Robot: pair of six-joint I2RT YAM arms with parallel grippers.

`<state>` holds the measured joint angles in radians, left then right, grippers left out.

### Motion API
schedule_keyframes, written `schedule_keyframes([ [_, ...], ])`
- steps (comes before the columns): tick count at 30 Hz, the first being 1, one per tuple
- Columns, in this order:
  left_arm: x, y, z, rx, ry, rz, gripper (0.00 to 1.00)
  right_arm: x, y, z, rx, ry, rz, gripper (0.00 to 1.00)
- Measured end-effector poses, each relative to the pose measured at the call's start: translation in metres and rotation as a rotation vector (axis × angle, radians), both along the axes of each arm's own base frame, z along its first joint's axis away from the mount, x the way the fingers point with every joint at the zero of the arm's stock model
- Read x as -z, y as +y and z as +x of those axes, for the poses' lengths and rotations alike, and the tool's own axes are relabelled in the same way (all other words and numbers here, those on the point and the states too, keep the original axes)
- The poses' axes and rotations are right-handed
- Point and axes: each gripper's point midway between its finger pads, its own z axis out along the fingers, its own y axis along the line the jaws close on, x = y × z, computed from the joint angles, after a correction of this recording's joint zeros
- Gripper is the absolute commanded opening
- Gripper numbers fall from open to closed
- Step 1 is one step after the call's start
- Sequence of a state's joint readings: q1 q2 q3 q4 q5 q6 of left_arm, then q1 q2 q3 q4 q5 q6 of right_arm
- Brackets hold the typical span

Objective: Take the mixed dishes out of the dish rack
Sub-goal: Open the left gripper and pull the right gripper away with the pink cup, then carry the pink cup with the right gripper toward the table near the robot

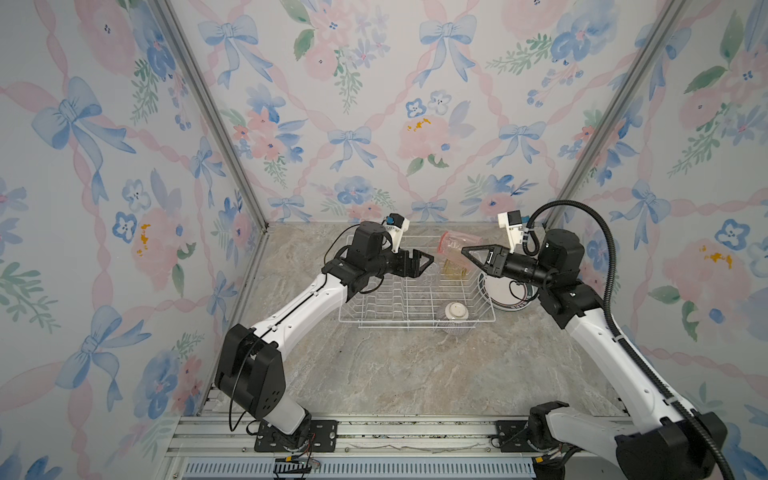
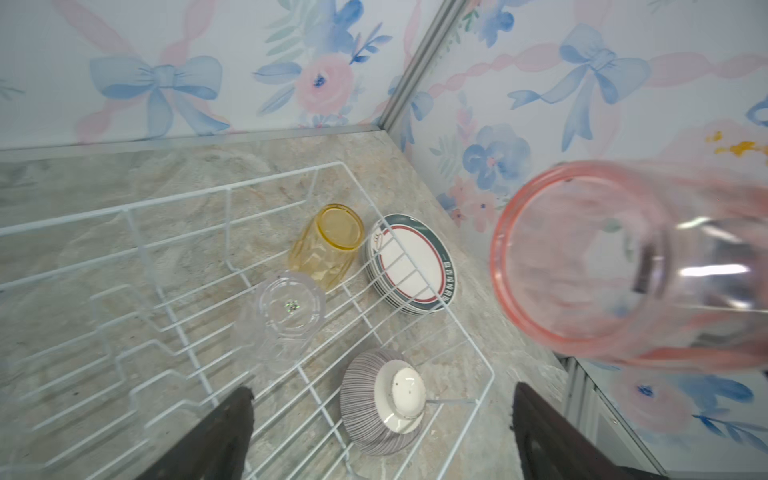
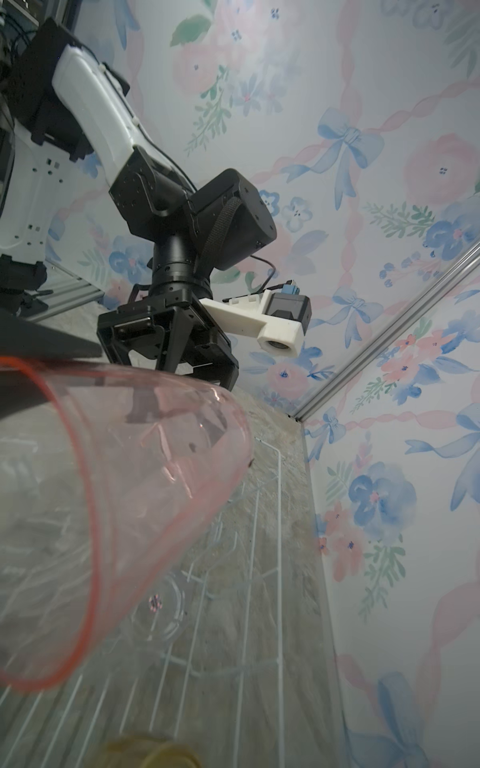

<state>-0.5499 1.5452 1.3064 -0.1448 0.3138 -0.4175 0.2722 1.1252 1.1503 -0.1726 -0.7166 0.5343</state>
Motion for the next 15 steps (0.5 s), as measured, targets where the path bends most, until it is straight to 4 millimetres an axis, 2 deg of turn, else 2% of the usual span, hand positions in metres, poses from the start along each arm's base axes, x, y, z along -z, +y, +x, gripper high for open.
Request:
schedule_keyframes([
  [2,0.003,0.015,0.006,-0.079,-0.014,0.055,0.92,-0.002,0.001,-0.015,0.009,-0.043,-0.104,0.00],
  [4,0.002,0.028,0.011,-0.143,-0.036,0.096,0.92,0.005,0.005,-0.028,0.000,-0.063,-0.199,0.00],
  [11,0.006,0.067,0.030,-0.292,-0.063,0.190,0.91,0.072,0.044,-0.083,-0.182,-0.047,-0.541,0.00],
  [15,0.010,0.081,0.038,-0.330,-0.055,0.207,0.91,0.086,0.068,-0.121,-0.323,-0.114,-0.641,0.00],
])
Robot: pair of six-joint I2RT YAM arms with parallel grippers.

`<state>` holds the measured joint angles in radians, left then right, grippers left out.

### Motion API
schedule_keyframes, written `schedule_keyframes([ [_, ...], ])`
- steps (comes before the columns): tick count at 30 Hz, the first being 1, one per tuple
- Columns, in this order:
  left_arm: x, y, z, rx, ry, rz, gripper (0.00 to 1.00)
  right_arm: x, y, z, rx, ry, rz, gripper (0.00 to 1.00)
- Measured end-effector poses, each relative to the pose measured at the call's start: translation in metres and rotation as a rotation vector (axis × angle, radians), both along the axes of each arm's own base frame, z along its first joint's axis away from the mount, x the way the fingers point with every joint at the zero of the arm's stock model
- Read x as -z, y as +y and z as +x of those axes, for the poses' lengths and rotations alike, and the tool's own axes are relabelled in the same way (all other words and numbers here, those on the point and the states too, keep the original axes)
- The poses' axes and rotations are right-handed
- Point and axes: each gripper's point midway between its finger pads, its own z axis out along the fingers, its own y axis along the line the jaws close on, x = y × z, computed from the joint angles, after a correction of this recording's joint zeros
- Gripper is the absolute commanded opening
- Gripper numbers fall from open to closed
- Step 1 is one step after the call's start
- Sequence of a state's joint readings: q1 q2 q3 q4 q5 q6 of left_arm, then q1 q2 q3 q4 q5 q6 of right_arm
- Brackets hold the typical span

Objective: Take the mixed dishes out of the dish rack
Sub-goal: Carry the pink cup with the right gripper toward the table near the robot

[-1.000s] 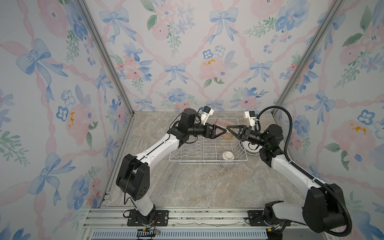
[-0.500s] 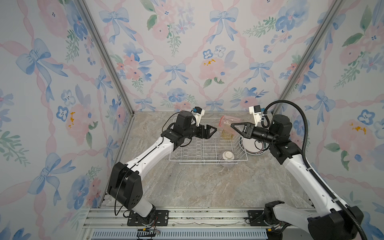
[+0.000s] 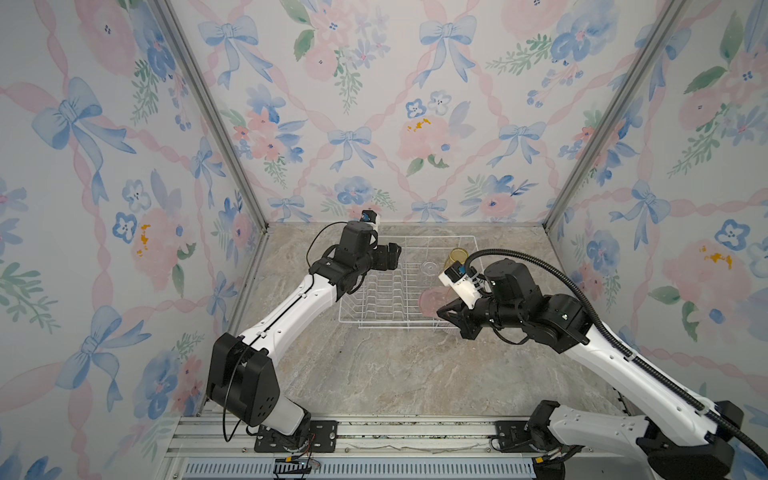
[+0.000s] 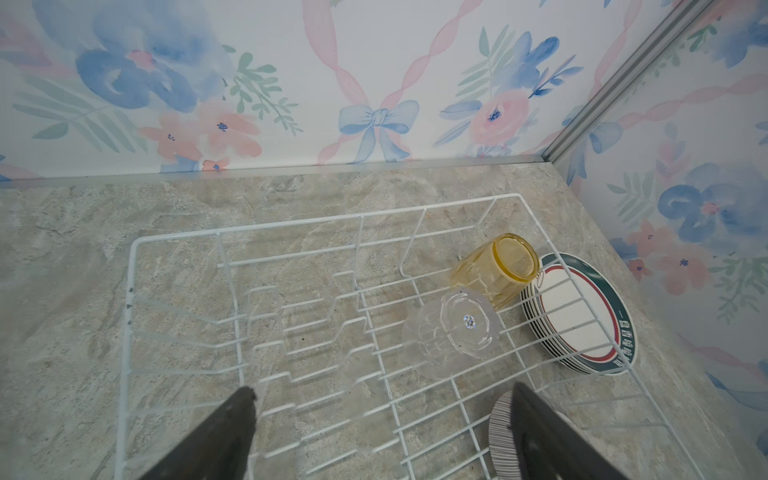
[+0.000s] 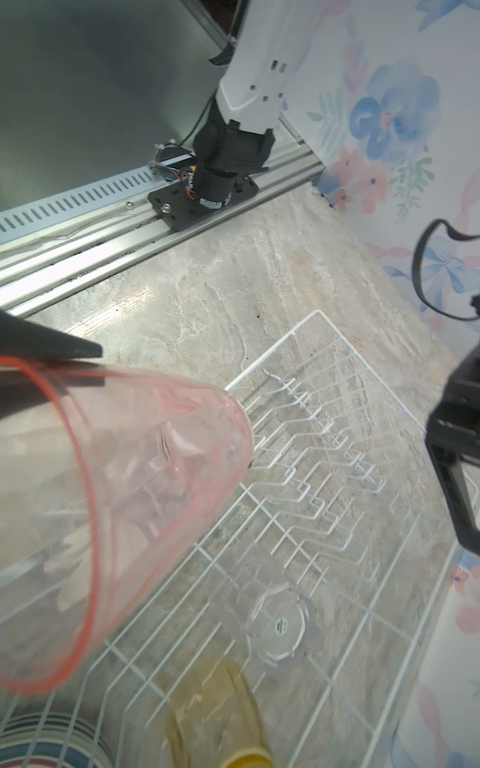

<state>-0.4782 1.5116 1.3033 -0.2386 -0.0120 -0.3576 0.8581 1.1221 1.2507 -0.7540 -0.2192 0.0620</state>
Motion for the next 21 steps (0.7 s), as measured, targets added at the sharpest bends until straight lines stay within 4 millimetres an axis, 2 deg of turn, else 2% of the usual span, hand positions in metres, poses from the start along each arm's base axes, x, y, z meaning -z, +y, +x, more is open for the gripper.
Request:
schedule_keyframes([
  [5,0.004,0.002,0.002,-0.002,0.009,0.010,0.90,0.018,0.033,-0.045,-0.207,-0.038,-0.099,0.00],
  [11,0.005,0.009,0.005,-0.007,0.014,0.000,0.90,0.064,0.068,-0.068,-0.377,-0.098,-0.343,0.00],
  [16,0.013,0.023,0.009,-0.025,0.036,-0.004,0.90,0.097,0.083,-0.073,-0.471,-0.149,-0.512,0.00],
  [21,0.018,0.033,0.012,-0.034,0.052,-0.013,0.90,0.111,0.094,-0.067,-0.532,-0.199,-0.615,0.00],
])
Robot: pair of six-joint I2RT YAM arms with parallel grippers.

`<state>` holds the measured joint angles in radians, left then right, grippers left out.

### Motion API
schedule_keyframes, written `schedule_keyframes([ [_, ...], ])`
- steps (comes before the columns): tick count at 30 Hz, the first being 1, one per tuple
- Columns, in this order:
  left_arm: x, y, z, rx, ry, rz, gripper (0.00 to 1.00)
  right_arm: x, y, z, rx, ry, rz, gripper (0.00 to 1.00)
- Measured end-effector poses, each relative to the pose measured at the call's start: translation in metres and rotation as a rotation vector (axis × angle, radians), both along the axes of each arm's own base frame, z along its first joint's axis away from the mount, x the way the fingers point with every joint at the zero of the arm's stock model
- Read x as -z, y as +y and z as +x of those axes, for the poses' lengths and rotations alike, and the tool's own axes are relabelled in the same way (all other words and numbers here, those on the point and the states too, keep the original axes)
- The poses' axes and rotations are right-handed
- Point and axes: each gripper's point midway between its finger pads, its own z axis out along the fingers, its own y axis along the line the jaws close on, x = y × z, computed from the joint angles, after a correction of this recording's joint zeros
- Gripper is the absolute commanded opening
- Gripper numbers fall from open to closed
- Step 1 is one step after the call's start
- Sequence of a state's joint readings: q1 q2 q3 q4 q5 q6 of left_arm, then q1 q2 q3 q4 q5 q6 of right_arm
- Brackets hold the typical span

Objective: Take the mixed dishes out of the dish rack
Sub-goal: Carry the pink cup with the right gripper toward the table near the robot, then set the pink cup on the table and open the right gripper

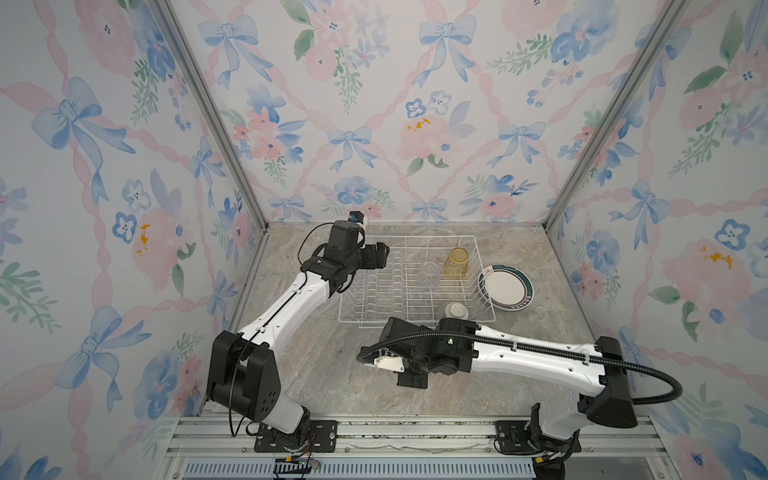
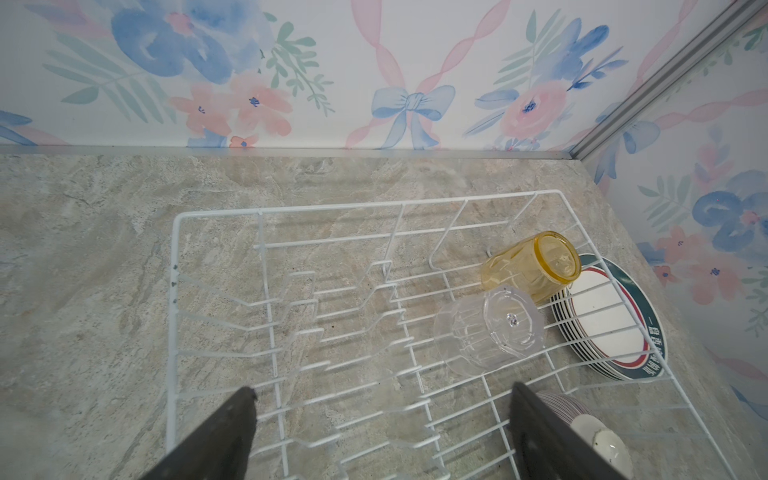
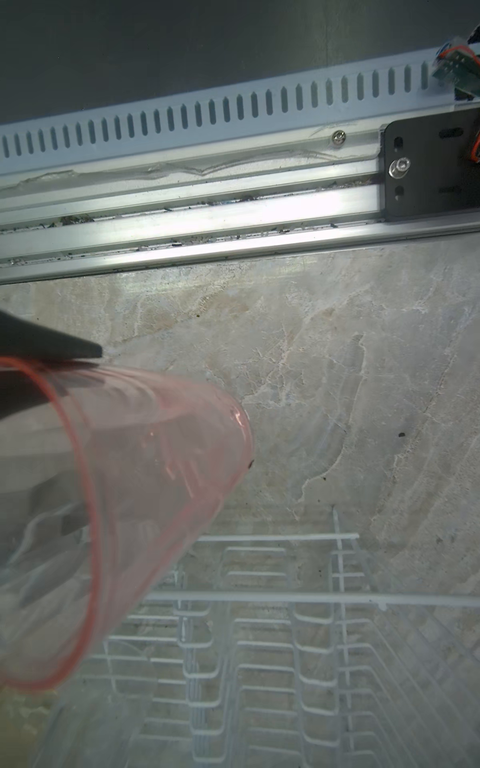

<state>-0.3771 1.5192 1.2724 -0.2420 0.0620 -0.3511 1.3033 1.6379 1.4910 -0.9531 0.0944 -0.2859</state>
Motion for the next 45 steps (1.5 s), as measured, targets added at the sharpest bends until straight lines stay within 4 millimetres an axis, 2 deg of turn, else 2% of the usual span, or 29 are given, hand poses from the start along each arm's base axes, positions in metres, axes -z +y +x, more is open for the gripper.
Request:
schedule_keyframes([
  [3,0.000,0.003,0.001,0.000,0.004,-0.006,0.90,0.009,0.013,0.004,-0.040,-0.023,-0.047,0.00],
  [6,0.000,0.004,0.001,0.003,0.006,-0.012,0.90,0.027,0.022,0.007,-0.075,-0.024,-0.110,0.00],
  [13,0.000,0.011,0.004,0.001,0.009,-0.023,0.90,0.071,0.025,0.011,-0.123,-0.009,-0.256,0.00],
  [26,0.004,0.014,0.006,0.015,0.022,-0.033,0.91,0.091,0.040,0.032,-0.131,-0.044,-0.314,0.00],
  [37,0.007,0.012,0.006,0.030,0.029,-0.034,0.91,0.091,0.044,0.047,-0.115,-0.085,-0.310,0.40],
  [42,0.007,0.012,0.006,0.033,0.030,-0.035,0.90,0.088,0.046,0.059,-0.092,-0.110,-0.286,0.47],
  [45,0.007,0.011,0.006,0.036,0.030,-0.037,0.91,0.078,0.046,0.065,-0.070,-0.122,-0.244,0.53],
])
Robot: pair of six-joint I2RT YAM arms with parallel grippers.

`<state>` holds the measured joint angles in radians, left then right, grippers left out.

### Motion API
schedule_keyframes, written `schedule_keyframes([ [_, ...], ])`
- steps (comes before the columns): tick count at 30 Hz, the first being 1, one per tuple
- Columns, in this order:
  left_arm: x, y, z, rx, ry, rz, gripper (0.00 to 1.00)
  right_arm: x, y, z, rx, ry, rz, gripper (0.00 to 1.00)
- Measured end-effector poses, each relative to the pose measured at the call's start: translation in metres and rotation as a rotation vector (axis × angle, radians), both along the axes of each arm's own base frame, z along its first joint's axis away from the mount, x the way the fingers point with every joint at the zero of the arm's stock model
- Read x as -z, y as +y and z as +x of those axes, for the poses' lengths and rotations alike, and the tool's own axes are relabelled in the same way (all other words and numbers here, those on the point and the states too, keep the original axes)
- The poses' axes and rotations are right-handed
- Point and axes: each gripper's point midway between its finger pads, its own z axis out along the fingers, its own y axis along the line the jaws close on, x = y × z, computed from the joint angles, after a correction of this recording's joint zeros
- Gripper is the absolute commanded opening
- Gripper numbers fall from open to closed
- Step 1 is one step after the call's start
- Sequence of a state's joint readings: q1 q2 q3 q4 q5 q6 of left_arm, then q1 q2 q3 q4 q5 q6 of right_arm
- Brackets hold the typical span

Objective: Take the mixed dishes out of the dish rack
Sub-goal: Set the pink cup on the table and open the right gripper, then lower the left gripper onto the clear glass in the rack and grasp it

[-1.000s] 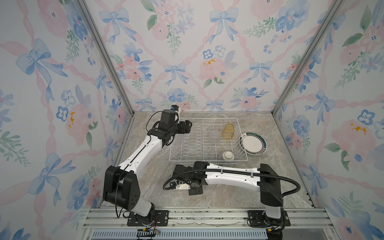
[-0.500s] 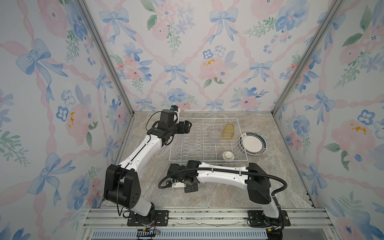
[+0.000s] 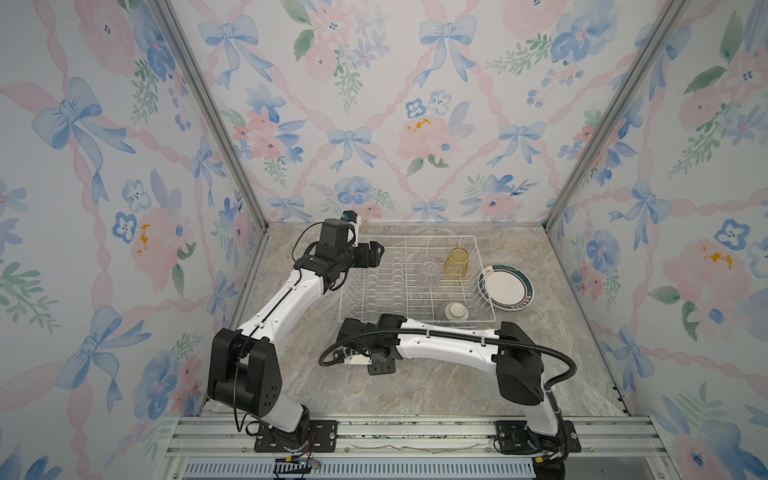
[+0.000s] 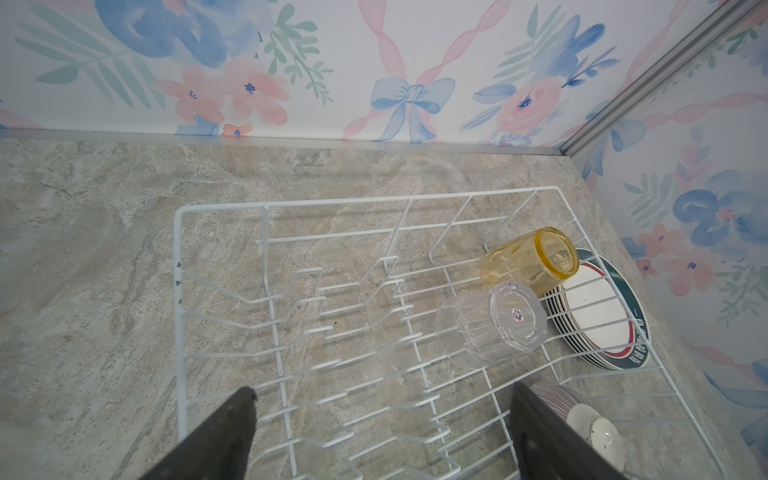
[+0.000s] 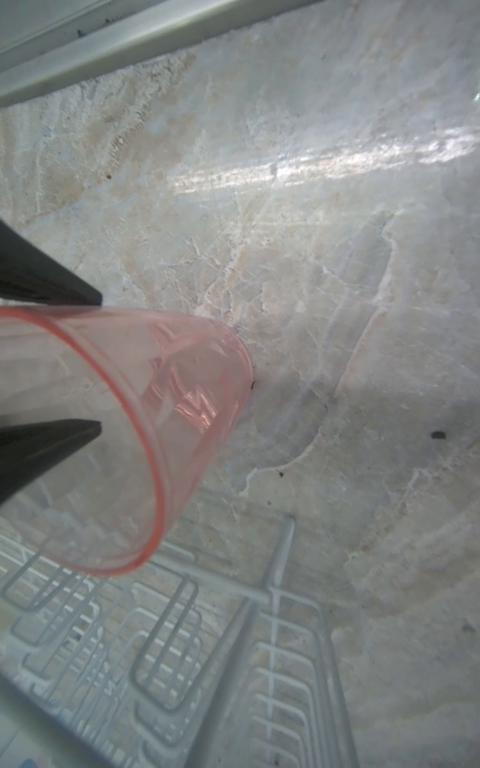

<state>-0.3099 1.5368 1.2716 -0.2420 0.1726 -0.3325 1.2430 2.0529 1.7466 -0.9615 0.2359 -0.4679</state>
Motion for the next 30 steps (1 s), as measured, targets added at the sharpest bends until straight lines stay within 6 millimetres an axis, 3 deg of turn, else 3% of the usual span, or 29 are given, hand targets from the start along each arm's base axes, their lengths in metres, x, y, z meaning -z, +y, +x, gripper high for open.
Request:
schedule_keyframes([
  [4,0.000,0.000,0.000,0.001,0.000,0.000,0.90,-0.044,0.002,0.002,0.026,0.001,0.164,0.60],
  [6,0.000,-0.003,-0.001,0.006,0.000,0.001,0.90,-0.080,0.002,0.002,0.043,0.006,0.285,0.65],
  [9,0.000,-0.013,-0.005,0.023,-0.004,0.012,0.90,-0.154,-0.009,0.006,0.083,0.003,0.525,0.74],
  [12,-0.002,-0.038,-0.009,0.073,-0.010,0.045,0.91,-0.226,-0.046,0.023,0.185,-0.035,0.775,0.81],
  [15,-0.006,-0.075,-0.007,0.141,-0.020,0.094,0.93,-0.269,-0.106,0.058,0.375,-0.110,0.956,0.82],
  [17,-0.005,-0.103,-0.003,0.189,-0.024,0.128,0.97,-0.277,-0.149,0.080,0.516,-0.163,1.027,0.83],
  [20,0.006,-0.139,0.002,0.254,-0.012,0.177,0.98,-0.269,-0.196,0.096,0.684,-0.197,1.064,0.82],
  [24,0.033,-0.168,0.005,0.315,0.038,0.226,0.98,-0.257,-0.226,0.104,0.805,-0.206,1.081,0.82],
  [30,0.070,-0.179,0.008,0.340,0.119,0.307,0.98,-0.256,-0.258,0.106,0.893,-0.228,1.125,0.82],
])
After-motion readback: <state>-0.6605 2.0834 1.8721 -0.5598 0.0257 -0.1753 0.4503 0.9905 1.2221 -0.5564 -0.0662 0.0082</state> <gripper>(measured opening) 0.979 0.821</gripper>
